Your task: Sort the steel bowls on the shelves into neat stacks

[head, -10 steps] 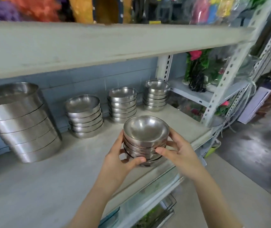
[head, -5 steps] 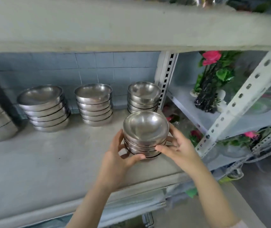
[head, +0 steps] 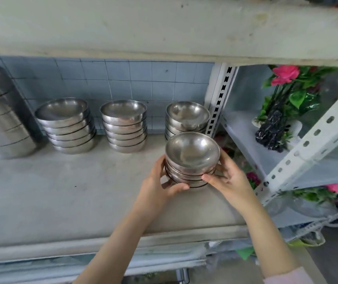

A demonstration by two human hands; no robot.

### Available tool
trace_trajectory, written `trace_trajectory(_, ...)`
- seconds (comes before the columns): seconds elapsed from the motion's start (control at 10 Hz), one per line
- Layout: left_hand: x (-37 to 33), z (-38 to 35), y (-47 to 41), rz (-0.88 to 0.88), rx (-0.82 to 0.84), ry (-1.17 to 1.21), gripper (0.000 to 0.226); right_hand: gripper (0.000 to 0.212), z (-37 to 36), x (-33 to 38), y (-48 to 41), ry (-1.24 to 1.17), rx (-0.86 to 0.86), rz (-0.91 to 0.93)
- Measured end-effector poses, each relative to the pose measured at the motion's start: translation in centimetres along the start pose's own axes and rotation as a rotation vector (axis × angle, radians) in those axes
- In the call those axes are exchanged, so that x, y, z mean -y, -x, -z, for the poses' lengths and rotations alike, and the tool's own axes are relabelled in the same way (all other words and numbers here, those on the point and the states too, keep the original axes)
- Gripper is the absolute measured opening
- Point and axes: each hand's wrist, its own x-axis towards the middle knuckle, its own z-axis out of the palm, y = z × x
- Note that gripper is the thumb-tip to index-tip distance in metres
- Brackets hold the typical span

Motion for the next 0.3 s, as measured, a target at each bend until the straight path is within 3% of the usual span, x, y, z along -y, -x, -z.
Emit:
trace_trajectory(0.2,-0.2,-0.1,-0.9,0.008,0.027,-0.041,0.091,0.088,0.2,0.2,-0.9,-0.012,0.02,-0.006)
trace_trajectory(0.3,-0.6,-0.1,0.1,0.004,0.051,-0.069,0.108,0.088,-0.1,0.5,0.3,0.001,-0.031,0.007)
